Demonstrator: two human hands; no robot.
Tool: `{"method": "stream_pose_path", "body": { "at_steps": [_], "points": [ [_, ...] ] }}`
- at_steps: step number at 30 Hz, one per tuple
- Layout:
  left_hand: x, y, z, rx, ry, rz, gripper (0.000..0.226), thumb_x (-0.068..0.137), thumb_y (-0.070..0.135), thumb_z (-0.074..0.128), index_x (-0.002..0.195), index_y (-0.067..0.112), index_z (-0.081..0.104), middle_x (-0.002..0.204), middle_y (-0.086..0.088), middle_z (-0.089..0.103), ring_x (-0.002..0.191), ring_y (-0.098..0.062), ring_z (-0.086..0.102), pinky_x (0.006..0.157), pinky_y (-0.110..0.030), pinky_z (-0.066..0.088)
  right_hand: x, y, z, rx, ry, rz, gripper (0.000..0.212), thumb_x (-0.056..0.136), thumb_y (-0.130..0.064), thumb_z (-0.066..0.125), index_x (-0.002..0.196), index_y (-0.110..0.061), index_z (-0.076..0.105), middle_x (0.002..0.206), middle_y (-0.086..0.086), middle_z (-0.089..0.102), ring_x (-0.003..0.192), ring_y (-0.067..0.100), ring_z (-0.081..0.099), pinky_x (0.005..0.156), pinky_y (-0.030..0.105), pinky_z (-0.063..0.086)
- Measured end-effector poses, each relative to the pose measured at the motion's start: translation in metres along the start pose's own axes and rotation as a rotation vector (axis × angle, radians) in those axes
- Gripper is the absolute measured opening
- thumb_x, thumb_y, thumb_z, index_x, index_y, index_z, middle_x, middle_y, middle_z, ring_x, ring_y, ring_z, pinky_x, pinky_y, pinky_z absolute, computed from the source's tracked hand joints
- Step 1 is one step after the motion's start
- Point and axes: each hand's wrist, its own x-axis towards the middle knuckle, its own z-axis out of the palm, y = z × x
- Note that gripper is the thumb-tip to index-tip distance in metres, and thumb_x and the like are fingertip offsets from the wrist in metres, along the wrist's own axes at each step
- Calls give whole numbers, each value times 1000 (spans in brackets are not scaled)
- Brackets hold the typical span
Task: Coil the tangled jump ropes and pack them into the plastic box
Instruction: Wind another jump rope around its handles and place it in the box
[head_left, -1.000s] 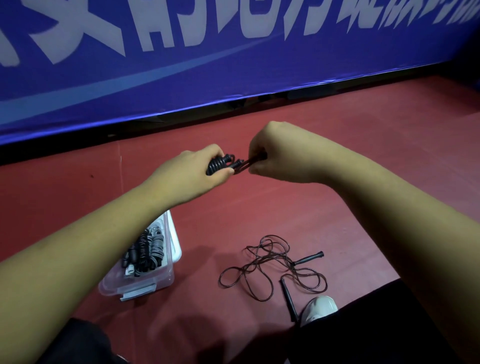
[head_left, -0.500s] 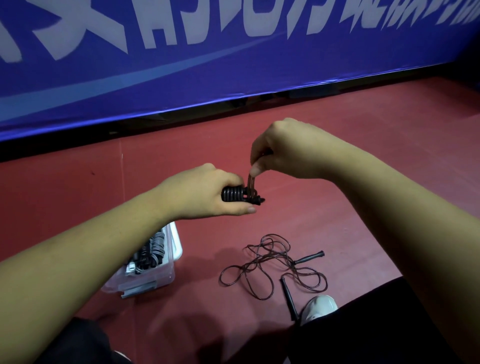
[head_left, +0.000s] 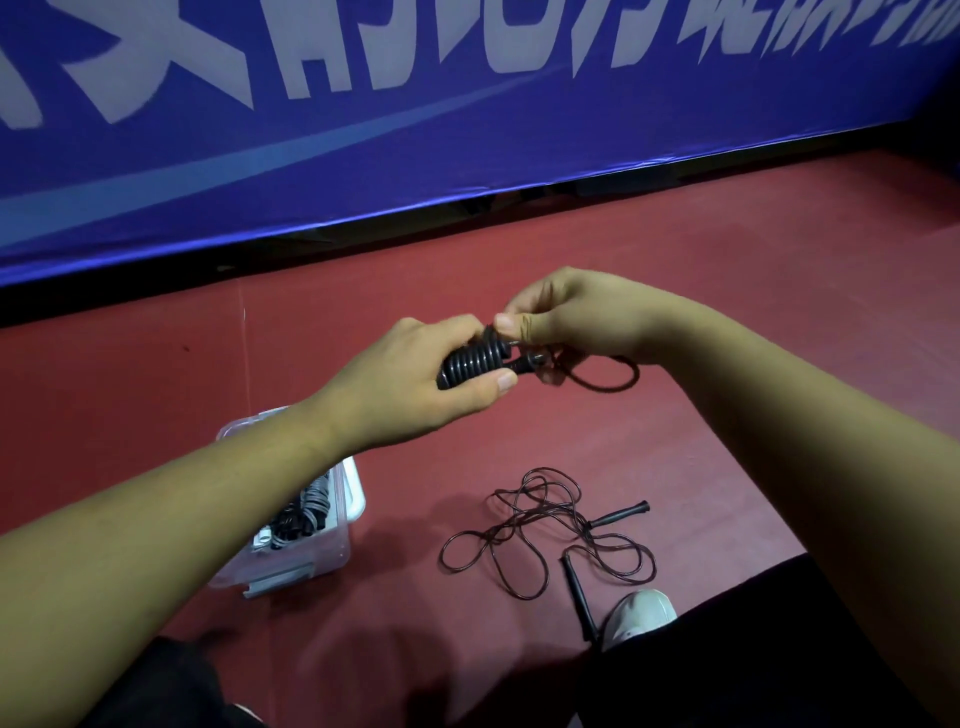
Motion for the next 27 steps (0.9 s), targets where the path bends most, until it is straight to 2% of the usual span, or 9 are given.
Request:
{"method": "stream_pose_path", "body": {
  "at_steps": [3,5,8,11,16,19,21,24,27],
  "points": [
    [-1,9,5,-189,37,-27,37,87,51,62,112,29,45,64,-1,68,50,-19,64,50,-38,56,-2,9,-1,182,-147,95,27,96,-31,55,79,-14,68,61,7,49,55,22,54,61,33,51],
    [1,11,5,-312,71,-19,25,94,39,62,117,34,52,62,-2,65,51,-23,64,47,-39,56,-3,11,-1,201,-144,90,30,104,-15,45,84,-12,68,61,5,48,58,23,54,63,34,49],
    [7,5,0,-468,122,-84,18,90,43,60,107,36,61,60,-2,60,50,-29,59,42,-49,51,-6,7,1,145,-84,58,28,105,-21,43,96,-7,65,63,3,47,61,23,57,65,34,51],
    [13,0,-3,-497,176,-158,20,88,46,60,104,34,61,59,-8,61,45,-26,58,42,-33,46,-9,1,2,60,-18,25,27,105,-23,46,105,-3,64,68,3,47,61,20,59,63,32,52],
    [19,-2,2,-432,287,-187,13,91,45,61,96,33,58,59,-7,64,44,-26,59,45,-37,47,-10,-7,7,123,43,73,24,105,-15,47,109,2,63,62,-2,49,51,15,53,47,23,40],
    [19,-3,3,-378,305,-200,8,95,39,62,97,32,59,61,-7,65,44,-25,59,43,-31,45,-12,-13,6,-51,155,91,26,103,-17,51,104,4,65,60,0,49,44,14,48,38,20,33],
    [19,-3,2,-349,311,-220,8,95,38,62,99,31,59,61,-8,65,44,-24,59,40,-30,44,-16,-21,4,-273,210,51,23,102,-19,54,99,0,67,61,2,53,43,13,48,38,21,37],
    [20,-5,-2,-289,320,-235,13,93,42,63,100,32,59,61,-7,65,44,-22,60,40,-35,47,-20,-35,1,-639,257,-44,23,100,-25,56,98,-7,70,69,7,61,51,16,48,49,28,39],
    [20,-7,-4,-86,290,-217,20,91,49,62,102,33,57,60,4,63,44,-17,61,43,-25,45,-24,-46,4,-822,276,-128,23,99,-27,57,91,-10,71,74,7,62,65,24,53,57,34,35]
  ]
}}
